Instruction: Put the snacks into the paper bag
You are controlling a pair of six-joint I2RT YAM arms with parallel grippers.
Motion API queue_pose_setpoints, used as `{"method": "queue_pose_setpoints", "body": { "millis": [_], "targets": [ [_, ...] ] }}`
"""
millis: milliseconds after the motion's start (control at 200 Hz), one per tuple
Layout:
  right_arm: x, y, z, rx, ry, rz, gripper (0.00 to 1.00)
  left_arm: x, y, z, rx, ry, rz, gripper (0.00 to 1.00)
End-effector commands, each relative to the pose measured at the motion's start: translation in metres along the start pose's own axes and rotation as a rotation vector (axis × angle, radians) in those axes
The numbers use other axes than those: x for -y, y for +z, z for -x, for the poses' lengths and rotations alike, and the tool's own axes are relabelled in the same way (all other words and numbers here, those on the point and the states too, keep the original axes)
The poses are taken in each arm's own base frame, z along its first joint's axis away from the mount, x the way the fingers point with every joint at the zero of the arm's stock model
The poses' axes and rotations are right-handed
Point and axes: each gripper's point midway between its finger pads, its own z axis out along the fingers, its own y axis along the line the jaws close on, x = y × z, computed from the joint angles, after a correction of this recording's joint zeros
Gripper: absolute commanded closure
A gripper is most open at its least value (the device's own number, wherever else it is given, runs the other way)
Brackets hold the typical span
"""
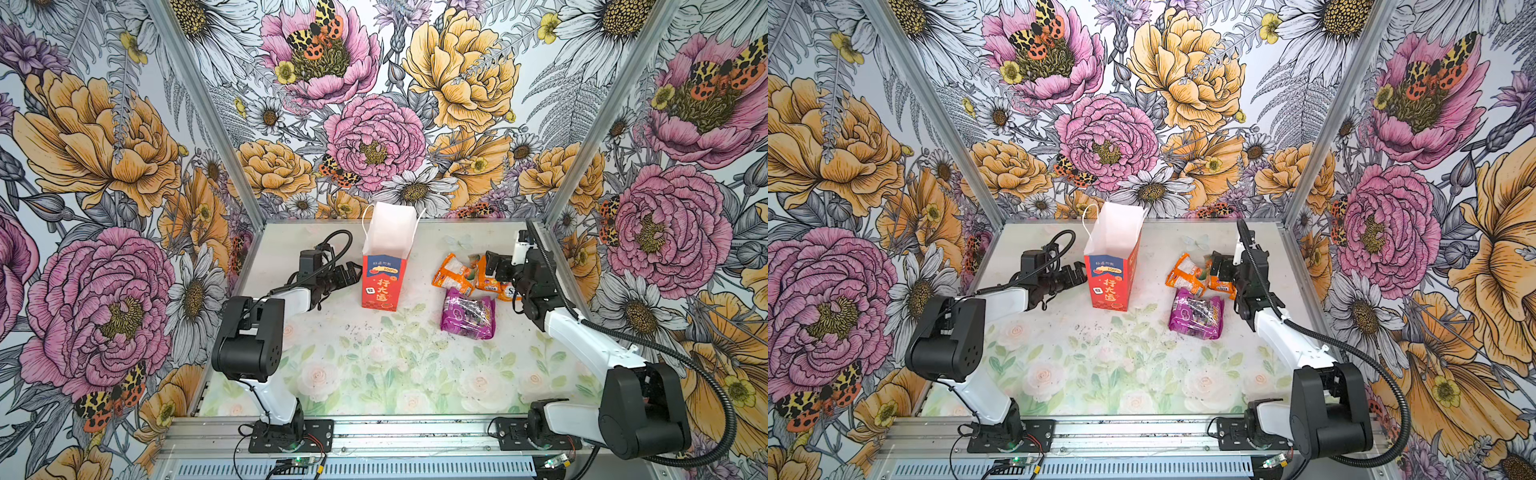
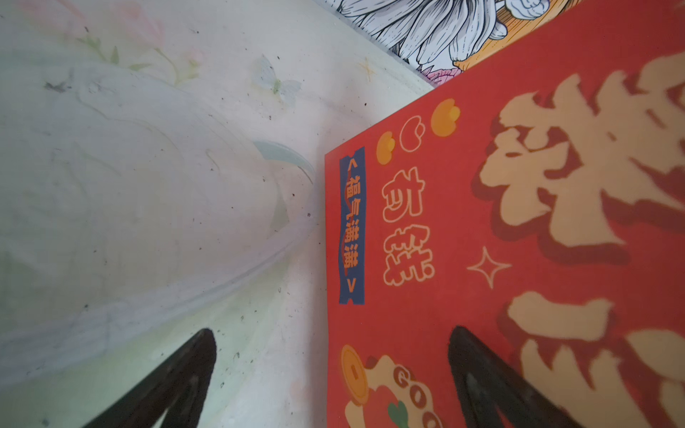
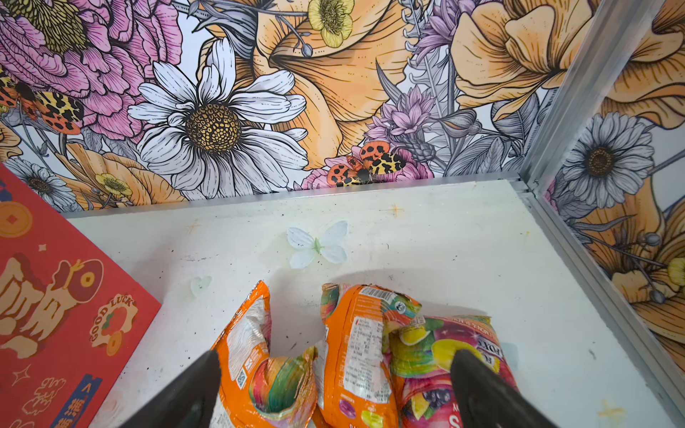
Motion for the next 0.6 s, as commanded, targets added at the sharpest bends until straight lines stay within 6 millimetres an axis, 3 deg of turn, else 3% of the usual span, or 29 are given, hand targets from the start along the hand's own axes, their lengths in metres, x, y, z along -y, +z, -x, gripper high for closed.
{"method": "queue_pose_setpoints", "body": {
  "millis": [0, 295, 595],
  "targets": [
    [-0.009, -0.001, 0.018, 0.039, 0.008, 0.028, 0.02, 0.007, -0.005, 0.004, 0.020, -0.005, 0.006, 0.01],
    [-0.009, -0.002, 0.014, 0.027, 0.009, 0.028, 0.02, 0.004, -0.011, 0.006, 0.019, 0.003, 0.042, 0.01],
    [-0.012, -0.001, 0.012, 0.016, 0.013, 0.046, 0.02, -0.004, -0.029, 0.014, 0.037, 0.006, 0.088, 0.01]
  ]
}}
